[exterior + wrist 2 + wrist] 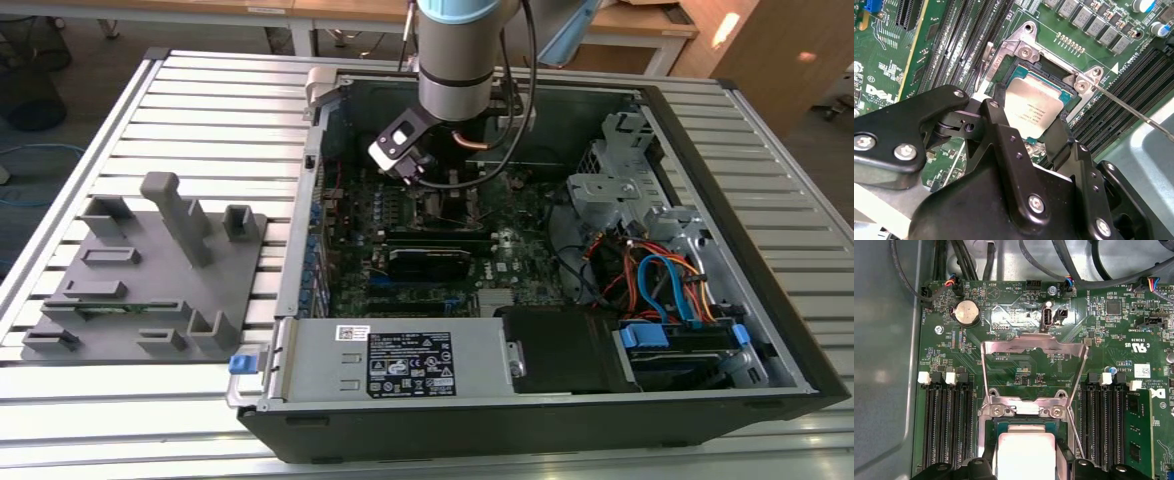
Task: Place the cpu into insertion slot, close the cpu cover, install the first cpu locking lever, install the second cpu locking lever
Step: 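Place the cpu into insertion slot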
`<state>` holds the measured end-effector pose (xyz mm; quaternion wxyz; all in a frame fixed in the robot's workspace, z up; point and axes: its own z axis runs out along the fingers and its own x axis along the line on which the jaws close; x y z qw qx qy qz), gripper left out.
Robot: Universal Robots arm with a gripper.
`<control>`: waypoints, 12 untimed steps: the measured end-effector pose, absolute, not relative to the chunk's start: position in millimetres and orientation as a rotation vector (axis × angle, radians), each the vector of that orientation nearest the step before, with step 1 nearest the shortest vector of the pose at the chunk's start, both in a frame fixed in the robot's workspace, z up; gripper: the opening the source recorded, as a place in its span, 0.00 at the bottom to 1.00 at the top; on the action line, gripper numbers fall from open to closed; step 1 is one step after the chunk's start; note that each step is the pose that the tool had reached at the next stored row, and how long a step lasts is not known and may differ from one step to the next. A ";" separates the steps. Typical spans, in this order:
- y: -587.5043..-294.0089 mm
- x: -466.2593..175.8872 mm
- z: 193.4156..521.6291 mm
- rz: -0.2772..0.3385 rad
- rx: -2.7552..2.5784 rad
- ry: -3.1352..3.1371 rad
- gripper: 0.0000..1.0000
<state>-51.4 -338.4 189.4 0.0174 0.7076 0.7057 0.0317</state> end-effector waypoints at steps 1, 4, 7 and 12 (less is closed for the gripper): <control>-338.4 -51.5 189.4 0.098 2.200 2.192 0.54; -338.4 -52.0 189.5 0.098 2.205 2.186 0.54; -338.4 -52.4 189.7 0.098 2.207 2.184 0.54; -338.4 -52.4 189.8 0.098 2.207 2.184 0.54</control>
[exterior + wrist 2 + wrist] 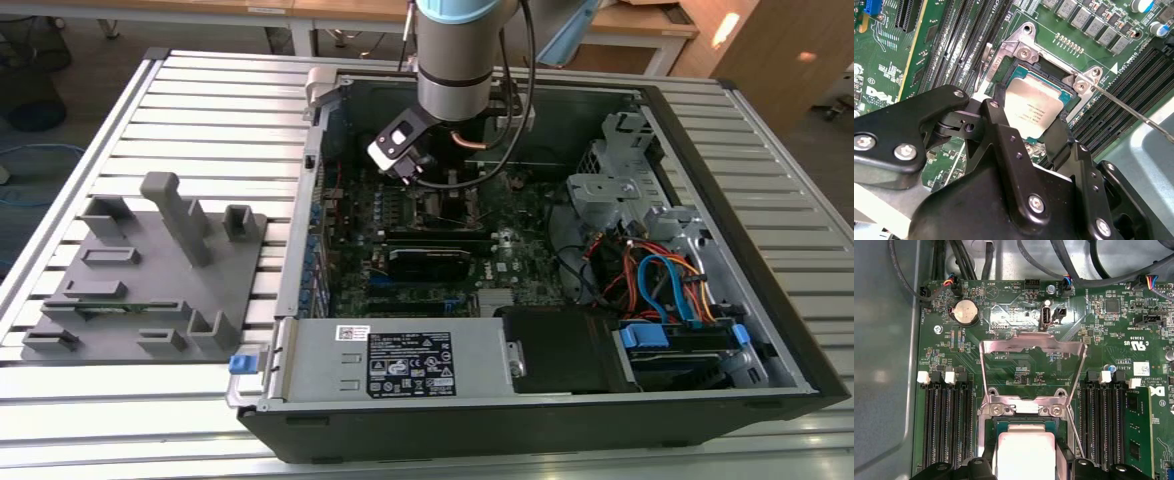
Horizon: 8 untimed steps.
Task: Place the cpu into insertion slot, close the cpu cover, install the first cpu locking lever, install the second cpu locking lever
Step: 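Place the cpu into insertion slot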
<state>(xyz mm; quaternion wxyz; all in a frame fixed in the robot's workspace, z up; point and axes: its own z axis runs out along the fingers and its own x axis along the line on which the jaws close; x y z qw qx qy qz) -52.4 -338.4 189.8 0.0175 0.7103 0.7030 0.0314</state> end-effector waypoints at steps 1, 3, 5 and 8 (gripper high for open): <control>-338.4 -52.4 189.7 0.098 2.207 2.184 0.54; -338.3 -52.4 189.4 0.097 2.207 2.184 0.54; -338.3 -52.5 188.9 0.097 2.207 2.184 0.54; -338.2 -52.5 188.5 0.097 2.207 2.184 0.54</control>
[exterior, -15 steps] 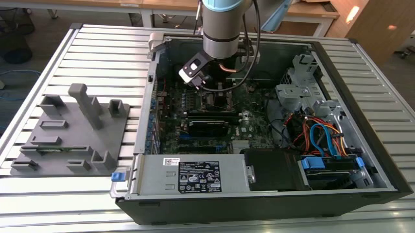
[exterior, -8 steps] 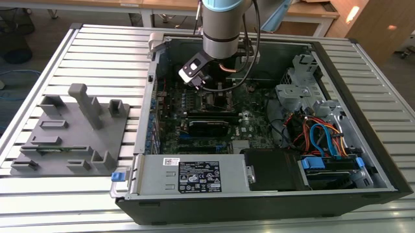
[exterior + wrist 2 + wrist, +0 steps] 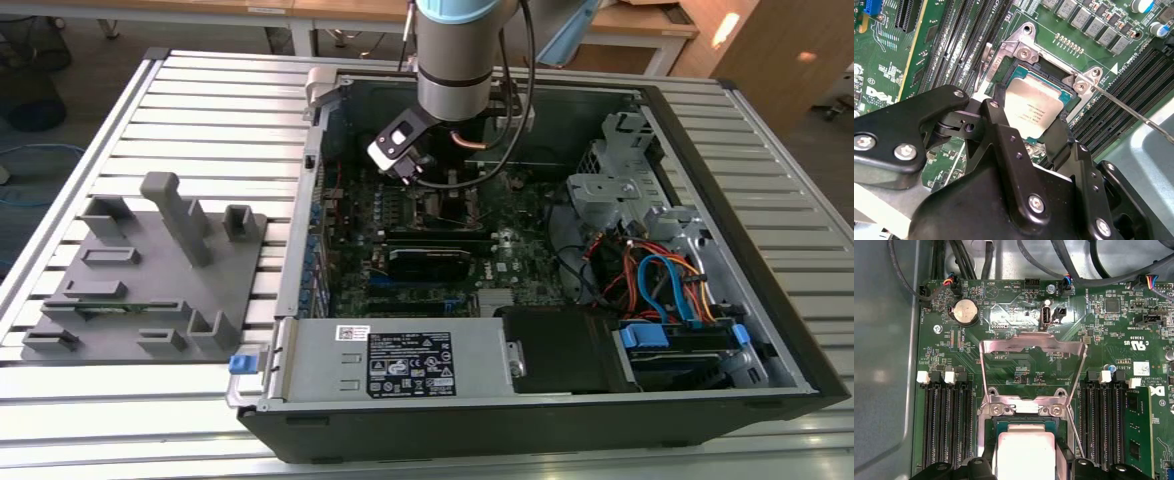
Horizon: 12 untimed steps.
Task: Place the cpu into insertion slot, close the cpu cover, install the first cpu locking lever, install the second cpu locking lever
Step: 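Place the cpu into insertion slot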
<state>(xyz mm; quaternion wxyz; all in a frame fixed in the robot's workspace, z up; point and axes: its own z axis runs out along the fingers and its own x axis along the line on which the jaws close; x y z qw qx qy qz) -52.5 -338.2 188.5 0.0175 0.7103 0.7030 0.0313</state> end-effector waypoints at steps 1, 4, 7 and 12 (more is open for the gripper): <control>-338.2 -52.4 188.4 0.097 2.207 2.184 0.54; -338.2 -52.5 188.4 0.097 2.207 2.184 0.54; -338.2 -52.5 188.4 0.097 2.207 2.184 0.54; -338.0 -52.4 188.0 0.099 2.207 2.184 0.60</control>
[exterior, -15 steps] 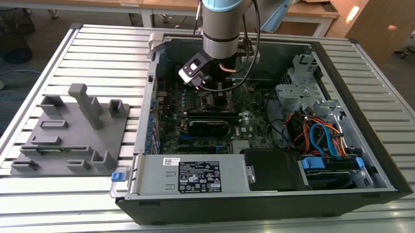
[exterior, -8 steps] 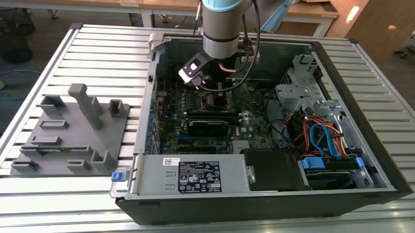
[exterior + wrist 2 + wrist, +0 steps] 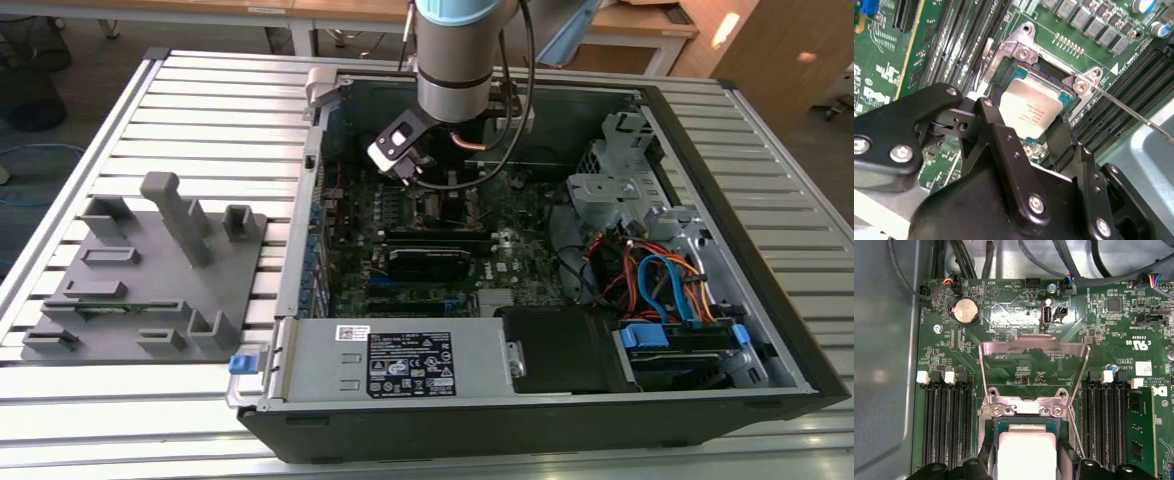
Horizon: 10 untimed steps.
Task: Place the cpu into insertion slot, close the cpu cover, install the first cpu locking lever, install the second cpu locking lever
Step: 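Place the cpu into insertion slot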
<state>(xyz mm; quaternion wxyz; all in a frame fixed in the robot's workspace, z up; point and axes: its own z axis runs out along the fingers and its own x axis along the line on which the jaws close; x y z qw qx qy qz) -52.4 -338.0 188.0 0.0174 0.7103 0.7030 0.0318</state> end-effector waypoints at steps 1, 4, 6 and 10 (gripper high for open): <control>-338.1 -52.4 188.1 0.098 2.207 2.184 0.60; -338.1 -52.4 188.1 0.098 2.207 2.184 0.60; -338.1 -52.4 188.1 0.098 2.207 2.184 0.60; -338.1 -52.4 188.1 0.098 2.207 2.184 0.60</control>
